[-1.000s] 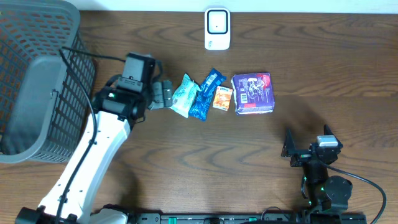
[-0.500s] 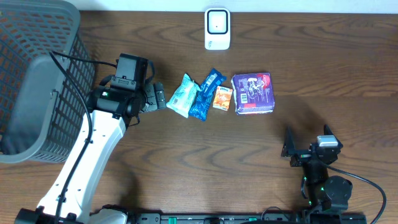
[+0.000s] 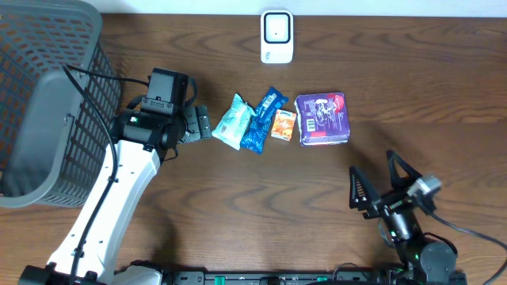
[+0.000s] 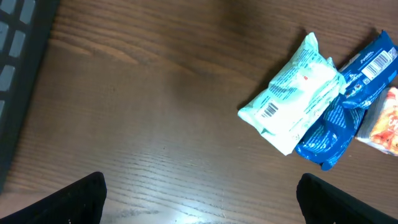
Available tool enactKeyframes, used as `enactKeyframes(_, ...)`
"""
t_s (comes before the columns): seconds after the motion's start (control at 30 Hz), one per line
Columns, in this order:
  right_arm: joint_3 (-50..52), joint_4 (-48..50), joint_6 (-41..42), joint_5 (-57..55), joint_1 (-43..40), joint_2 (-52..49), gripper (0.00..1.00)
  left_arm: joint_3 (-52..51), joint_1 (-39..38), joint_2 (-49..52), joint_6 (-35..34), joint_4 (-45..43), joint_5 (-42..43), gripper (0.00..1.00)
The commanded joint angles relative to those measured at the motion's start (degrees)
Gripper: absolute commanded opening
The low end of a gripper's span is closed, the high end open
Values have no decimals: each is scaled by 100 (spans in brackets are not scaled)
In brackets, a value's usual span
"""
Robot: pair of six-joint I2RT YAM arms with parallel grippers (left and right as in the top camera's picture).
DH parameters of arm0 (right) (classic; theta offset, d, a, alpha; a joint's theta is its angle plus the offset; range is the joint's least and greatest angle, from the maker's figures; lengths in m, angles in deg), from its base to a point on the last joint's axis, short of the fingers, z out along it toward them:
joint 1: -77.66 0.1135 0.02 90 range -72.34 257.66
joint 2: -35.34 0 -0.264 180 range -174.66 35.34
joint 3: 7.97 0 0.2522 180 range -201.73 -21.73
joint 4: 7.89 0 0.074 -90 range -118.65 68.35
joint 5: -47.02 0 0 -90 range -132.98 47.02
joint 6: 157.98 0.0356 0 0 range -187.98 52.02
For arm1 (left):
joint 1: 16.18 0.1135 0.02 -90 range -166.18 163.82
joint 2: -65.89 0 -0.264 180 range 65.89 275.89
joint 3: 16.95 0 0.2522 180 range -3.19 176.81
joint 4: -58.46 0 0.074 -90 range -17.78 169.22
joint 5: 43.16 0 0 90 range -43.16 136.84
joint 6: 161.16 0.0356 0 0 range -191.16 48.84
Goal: Scan the item barcode
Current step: 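Reach the right gripper to the purple Carefree box and grasp it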
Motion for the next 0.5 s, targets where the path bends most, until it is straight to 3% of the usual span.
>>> enactKeyframes(0.0,-70,409,529,-116,-31,20,99,44,15,26,-94,24,-92,98)
enactKeyframes(0.13,-723,-98,151,-376,-39,-326,99,44,15,26,-94,24,-92,98)
enactKeyframes(0.2,-1303,-866,-391,-378,-39,-780,99,44,15,26,-94,24,-92,98)
enactKeyframes(0.3,-2295,-2061,-1276,-444,-39,-1891,99,44,15,26,-94,24,-92,98)
enactKeyframes(0.47,-4168,-3753,-2068,-256,-39,-4391,99,44,15,26,-94,24,-92,98)
